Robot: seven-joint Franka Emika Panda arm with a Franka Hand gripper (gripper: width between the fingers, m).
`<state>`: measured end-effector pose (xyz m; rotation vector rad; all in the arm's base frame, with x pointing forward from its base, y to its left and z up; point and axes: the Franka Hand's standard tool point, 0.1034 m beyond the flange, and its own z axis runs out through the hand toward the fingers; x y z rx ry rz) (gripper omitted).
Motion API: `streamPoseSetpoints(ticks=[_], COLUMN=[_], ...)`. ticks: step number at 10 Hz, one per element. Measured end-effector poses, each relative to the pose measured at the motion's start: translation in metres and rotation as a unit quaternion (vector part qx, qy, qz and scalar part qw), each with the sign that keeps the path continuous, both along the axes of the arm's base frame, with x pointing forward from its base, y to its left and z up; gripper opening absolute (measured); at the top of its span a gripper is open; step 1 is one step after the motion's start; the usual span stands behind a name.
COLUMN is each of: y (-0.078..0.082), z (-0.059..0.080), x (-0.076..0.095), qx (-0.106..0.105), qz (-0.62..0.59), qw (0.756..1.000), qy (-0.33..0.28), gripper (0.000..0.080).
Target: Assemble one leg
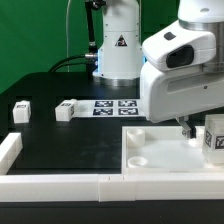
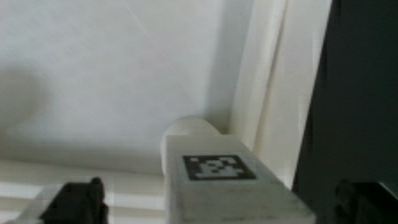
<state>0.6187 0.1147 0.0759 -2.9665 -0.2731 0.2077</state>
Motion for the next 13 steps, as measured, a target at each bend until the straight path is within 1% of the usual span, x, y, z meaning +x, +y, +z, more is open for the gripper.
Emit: streamPoseSetpoints(ticks=[2,3,7,8,9,10,11,13], y=[-0.0002,-0.0008,-0.0012,-0.0005,-0.0005,-0.0021,-0.003,0.0049], z=[-0.0001,-0.0002,-0.0002,-0.0002,-0.0007,-0.0012,-0.0014,-0.0009], x=[0.0001,0.0002,0.0003,0.0002,0.0001,0.0007,0.0011,0.0], qx=[0.0,0.0,-0.003,-0.006,-0.012,-0.016,-0.026,-0.047], qz=[0.0,-0.001,-0.022,-0.054,-0.116,-0.205,-0.268,-0.397], qw=[1.0,1.0,1.0,0.998,0.993,0.978,0.962,0.915], qy=[0.0,0.0,0.003,0.007,0.017,0.032,0.041,0.061], gripper=[0.0387,0.0292,0.0292,0.0292,0.0292,0.0293,0.0293,0.0294])
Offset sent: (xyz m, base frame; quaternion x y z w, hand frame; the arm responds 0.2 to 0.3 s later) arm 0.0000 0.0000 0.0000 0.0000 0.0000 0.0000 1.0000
